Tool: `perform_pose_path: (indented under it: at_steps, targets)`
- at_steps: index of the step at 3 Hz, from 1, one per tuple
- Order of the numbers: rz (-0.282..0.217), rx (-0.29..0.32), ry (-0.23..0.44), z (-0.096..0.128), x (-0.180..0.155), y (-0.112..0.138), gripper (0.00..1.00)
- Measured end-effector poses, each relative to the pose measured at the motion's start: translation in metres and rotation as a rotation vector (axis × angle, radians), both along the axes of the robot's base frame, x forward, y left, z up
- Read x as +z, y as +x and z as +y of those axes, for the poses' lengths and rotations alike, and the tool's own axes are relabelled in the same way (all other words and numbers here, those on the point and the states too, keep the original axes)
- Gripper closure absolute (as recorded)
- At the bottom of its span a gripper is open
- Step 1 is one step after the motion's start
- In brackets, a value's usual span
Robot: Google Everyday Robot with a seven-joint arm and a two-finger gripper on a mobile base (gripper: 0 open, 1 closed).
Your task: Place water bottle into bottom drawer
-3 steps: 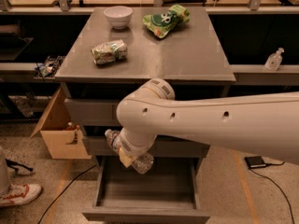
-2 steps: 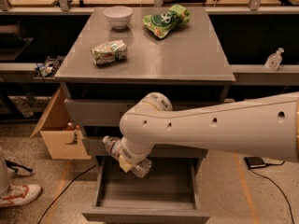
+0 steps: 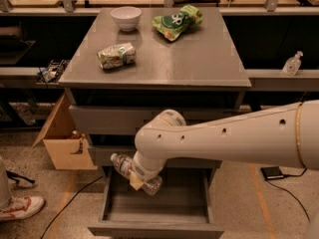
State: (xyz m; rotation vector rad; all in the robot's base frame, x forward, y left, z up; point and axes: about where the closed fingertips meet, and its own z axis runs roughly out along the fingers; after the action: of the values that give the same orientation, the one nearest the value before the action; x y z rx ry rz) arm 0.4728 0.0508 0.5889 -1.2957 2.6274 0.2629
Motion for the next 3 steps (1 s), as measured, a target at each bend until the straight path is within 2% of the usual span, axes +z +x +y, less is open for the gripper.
perform_pose_path:
  at_steps: [1, 2, 3]
  targets:
    - [0.012, 0.082, 0.056, -0.003, -0.064, 0.004, 1.0]
    - [-0.013, 0.134, 0.121, -0.007, -0.122, 0.01, 1.0]
    - [-0.066, 0.15, 0.204, -0.001, -0.175, 0.023, 1.0]
